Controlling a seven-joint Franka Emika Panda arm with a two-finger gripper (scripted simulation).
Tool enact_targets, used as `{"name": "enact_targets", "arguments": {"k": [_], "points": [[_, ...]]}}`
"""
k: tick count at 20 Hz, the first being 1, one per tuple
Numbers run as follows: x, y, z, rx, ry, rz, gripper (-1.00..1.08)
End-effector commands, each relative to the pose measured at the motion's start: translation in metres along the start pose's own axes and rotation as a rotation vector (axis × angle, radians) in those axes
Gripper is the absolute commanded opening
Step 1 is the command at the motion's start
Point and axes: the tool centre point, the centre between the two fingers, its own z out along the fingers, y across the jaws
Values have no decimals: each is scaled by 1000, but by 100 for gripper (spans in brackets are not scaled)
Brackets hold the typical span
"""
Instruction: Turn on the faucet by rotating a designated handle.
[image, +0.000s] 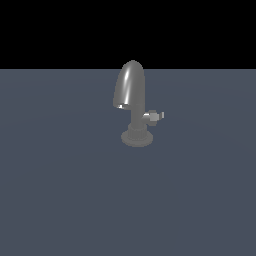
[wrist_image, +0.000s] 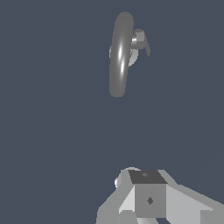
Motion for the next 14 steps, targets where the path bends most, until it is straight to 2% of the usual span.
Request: {"name": "enact_targets", "arguments": {"k": [1,14], "points": [[12,-3,0,17,-35,35,-100],[81,-12,5,120,-238,241,-100]]}}
